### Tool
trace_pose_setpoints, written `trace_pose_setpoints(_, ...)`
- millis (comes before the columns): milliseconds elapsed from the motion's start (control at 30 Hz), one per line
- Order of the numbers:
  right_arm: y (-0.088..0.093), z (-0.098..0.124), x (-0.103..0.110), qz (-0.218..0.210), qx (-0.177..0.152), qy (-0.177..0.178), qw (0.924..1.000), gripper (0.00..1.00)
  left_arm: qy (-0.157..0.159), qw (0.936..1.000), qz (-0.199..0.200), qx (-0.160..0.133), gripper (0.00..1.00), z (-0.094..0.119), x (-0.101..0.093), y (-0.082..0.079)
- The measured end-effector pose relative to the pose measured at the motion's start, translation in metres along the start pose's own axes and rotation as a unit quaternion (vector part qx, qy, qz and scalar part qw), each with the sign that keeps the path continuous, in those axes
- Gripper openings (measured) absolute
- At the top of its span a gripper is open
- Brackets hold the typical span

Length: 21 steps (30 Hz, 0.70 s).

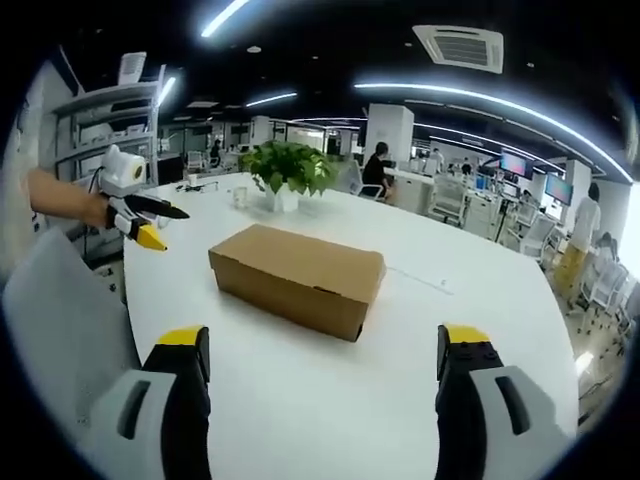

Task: Operate the shoe box by opening the lid, removing the specified soft item, and placing it in the target area until the item is outside and the box remains undamaged.

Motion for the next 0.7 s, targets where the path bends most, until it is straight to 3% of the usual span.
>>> trace_pose_setpoints(700,0.008,-0.051,-0.039,0.03,0.027,-0.04,0.9984,0.83,-0.013,0.9995,0.019,0.02,1.0,-0.046,0.018,0.004)
Point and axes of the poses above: the point that each gripper's makers call its tool centre point, and the gripper's own axes: z roughly backward along the fingers, x roughly to its left, y roughly out of its underside, the point moved 7 cm from there along z, roughly backward along the fingers, and after that the axes turned 6 degrees about -y, right-handed, at the moved point
